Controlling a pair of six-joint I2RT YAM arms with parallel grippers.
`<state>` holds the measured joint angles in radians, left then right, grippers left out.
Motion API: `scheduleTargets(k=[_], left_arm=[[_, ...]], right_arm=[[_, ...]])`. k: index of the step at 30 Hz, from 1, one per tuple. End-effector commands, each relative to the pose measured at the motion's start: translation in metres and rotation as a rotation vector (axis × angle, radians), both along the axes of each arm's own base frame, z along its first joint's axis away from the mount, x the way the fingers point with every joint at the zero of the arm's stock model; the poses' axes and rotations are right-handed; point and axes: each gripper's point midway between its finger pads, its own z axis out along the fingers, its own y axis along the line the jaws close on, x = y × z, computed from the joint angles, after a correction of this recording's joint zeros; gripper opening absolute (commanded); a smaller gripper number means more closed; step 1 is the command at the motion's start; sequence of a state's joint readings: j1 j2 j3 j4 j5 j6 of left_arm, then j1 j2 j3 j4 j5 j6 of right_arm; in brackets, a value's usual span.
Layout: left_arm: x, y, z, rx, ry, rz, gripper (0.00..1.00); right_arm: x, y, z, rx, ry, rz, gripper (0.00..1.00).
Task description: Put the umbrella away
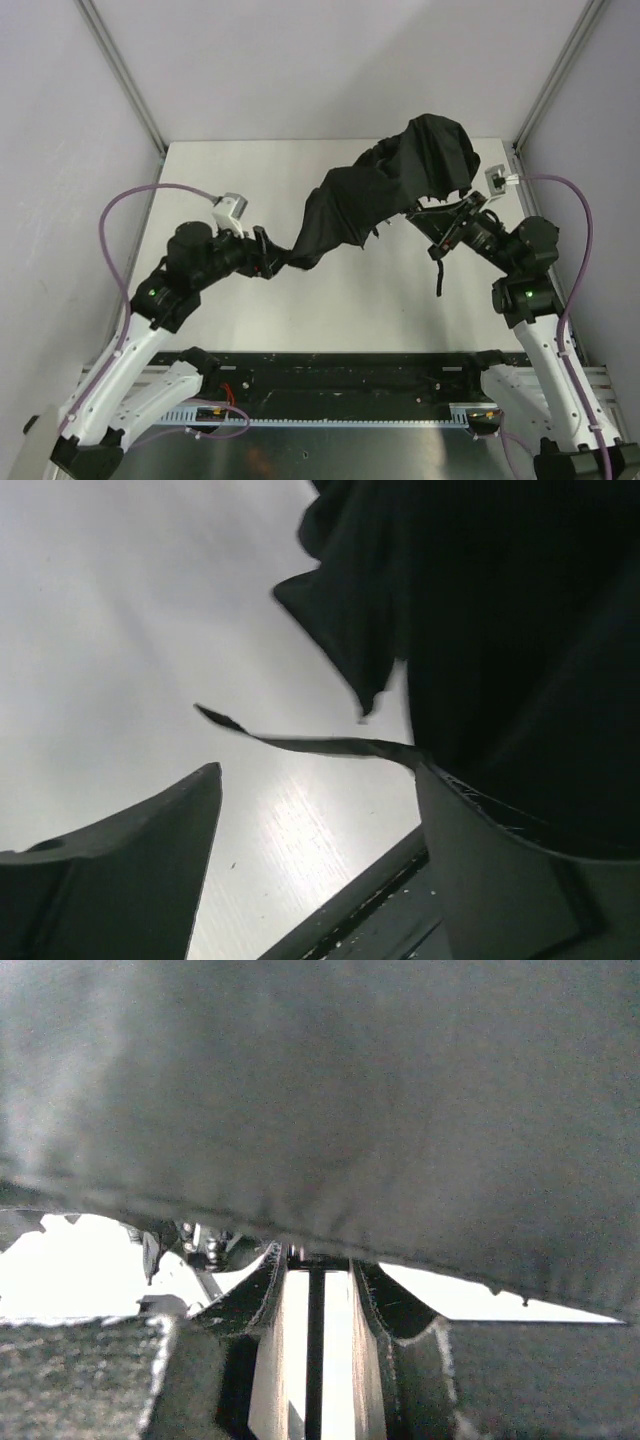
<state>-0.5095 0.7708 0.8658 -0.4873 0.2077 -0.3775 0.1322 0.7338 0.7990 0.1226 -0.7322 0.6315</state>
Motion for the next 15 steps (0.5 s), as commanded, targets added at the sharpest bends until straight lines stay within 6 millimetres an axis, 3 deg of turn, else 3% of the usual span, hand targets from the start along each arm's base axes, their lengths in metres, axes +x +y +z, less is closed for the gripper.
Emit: scheduleTargets(k=[1, 5, 8, 10, 12, 15], left_arm=[[-0.018, -0.005, 0.070, -0.174, -0.139, -0.074, 0.89], [-0.018, 0.014, 0.093, -0.239, -0.162, 0.036, 0.99], [-0.008, 0.043, 0.081, -0.289, -0.075, 0.252, 0.99], [-0.003, 0.051, 0.071, -0.323, -0.021, 0.324, 0.99], [0.001, 0.048, 0.063, -0.363, 0.043, 0.339, 0.99], [0.006, 0.022, 0.070, -0.445, 0.116, 0.222, 0.99]], right_arm=[[0.014, -0.002, 0.030, -0.131, -0.224, -0.187, 0.00], [0.030, -0.002, 0.023, -0.234, -0.245, -0.367, 0.00], [0.040, -0.007, 0.019, -0.279, -0.238, -0.478, 0.00], [0.043, -0.006, 0.018, -0.296, -0.243, -0.492, 0.00], [0.043, -0.002, 0.017, -0.308, -0.249, -0.486, 0.00], [0.040, 0.006, 0.015, -0.327, -0.263, -0.453, 0.00]])
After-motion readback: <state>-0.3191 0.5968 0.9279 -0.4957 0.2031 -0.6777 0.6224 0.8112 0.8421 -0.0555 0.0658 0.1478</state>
